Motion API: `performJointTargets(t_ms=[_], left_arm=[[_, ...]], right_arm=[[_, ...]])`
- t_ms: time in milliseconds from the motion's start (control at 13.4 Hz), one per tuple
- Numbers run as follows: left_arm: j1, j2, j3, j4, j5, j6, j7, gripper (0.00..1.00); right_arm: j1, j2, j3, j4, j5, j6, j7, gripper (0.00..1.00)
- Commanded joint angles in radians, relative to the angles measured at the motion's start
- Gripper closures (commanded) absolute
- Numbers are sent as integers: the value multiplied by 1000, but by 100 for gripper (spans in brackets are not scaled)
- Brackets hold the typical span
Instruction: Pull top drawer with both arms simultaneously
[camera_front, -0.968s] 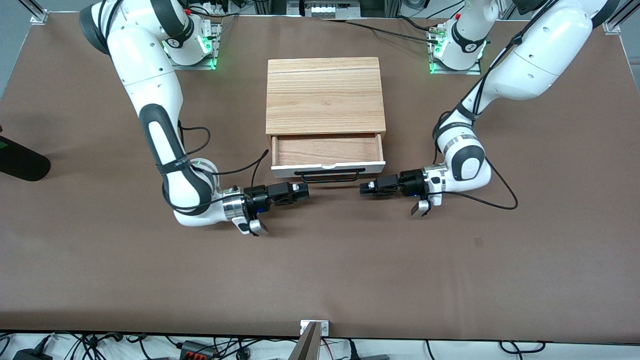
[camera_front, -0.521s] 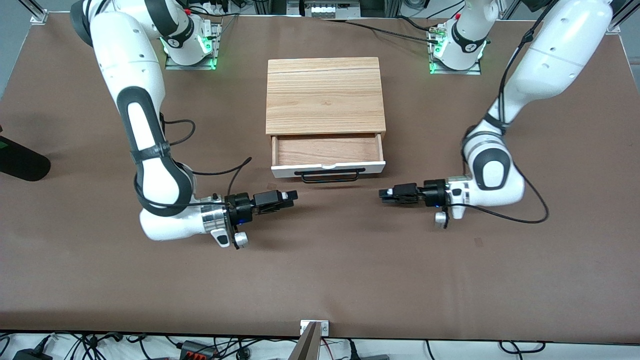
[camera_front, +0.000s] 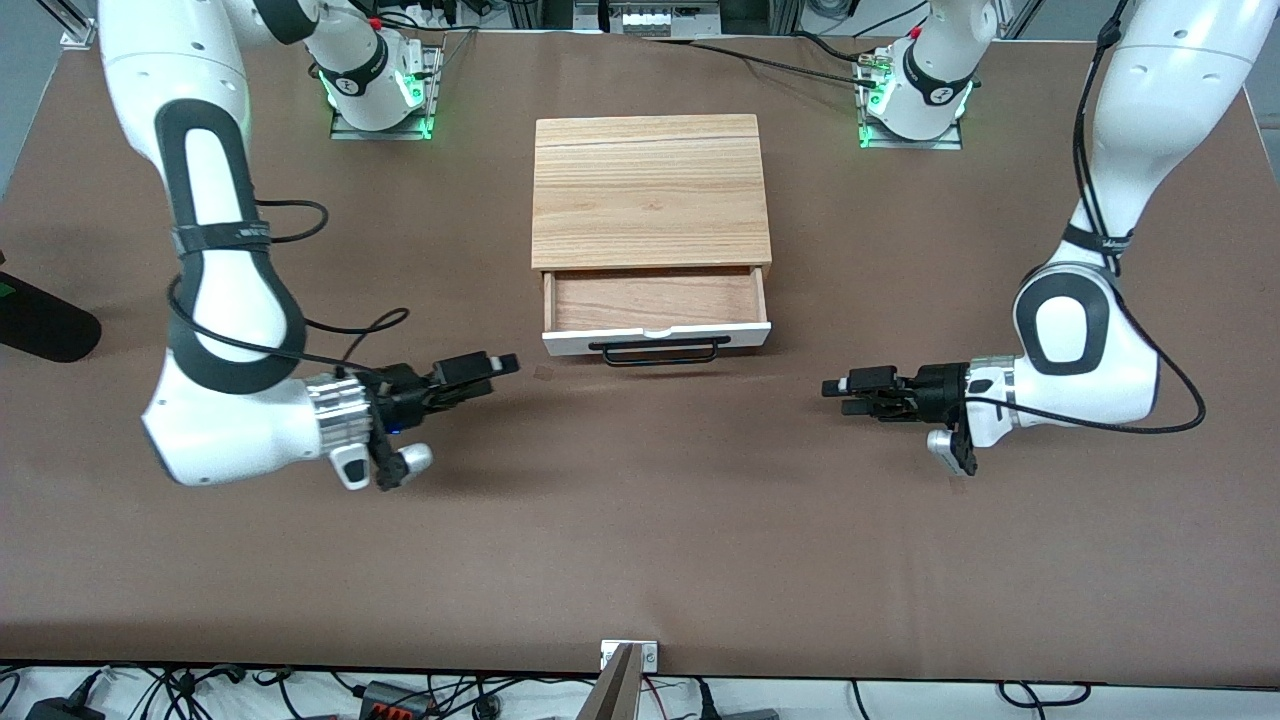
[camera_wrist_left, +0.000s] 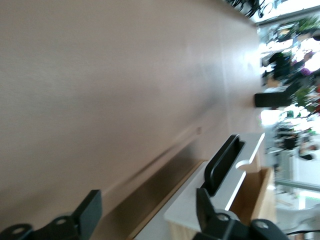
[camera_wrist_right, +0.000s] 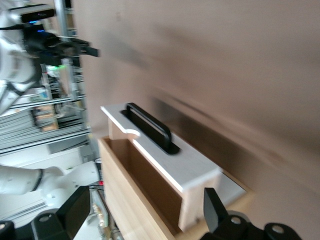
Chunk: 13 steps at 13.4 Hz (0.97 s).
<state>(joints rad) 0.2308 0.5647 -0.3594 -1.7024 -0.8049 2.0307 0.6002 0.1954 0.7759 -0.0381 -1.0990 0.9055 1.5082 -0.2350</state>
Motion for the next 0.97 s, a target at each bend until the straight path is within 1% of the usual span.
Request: performJointTargets(t_ms=[0, 74, 149, 223, 298, 372, 447, 521, 596, 745, 819, 894], left_arm=[[33, -54, 7, -17, 122, -29, -16, 0], [41, -61, 8, -14, 147, -58, -23, 0], [50, -80, 10, -13, 198, -81, -45, 0], [51, -113, 11, -10, 279, -102, -90, 0], [52, -149, 11, -3, 349, -145, -150, 0], [52, -184, 11, 19, 418, -200, -211, 0], [52, -198, 10, 62, 509, -274, -259, 0], [52, -204, 10, 117, 576, -340, -287, 0], [52, -206, 5, 166, 619, -393, -307, 0], [45, -210, -9, 245, 779, -428, -329, 0], [42, -209, -10, 272, 820, -428, -330, 0], [42, -210, -7, 293, 834, -431, -338, 0]], right_arm=[[-7, -70, -14, -7, -141, -19, 68, 0], [-5, -90, -23, -7, -189, -19, 101, 0], [-4, -113, -34, -7, -232, -17, 150, 0], [-1, -125, -46, -7, -265, -17, 196, 0], [4, -148, -68, -9, -319, -19, 244, 0], [4, -156, -69, -12, -394, -19, 294, 0], [2, -170, -68, -12, -489, -19, 345, 0], [2, -199, -65, -12, -598, -19, 379, 0], [-1, -226, -63, -15, -673, -19, 387, 0], [-14, -271, -63, -16, -802, -19, 388, 0], [-24, -292, -60, -18, -854, -19, 381, 0], [-31, -322, -60, -22, -875, -20, 376, 0]])
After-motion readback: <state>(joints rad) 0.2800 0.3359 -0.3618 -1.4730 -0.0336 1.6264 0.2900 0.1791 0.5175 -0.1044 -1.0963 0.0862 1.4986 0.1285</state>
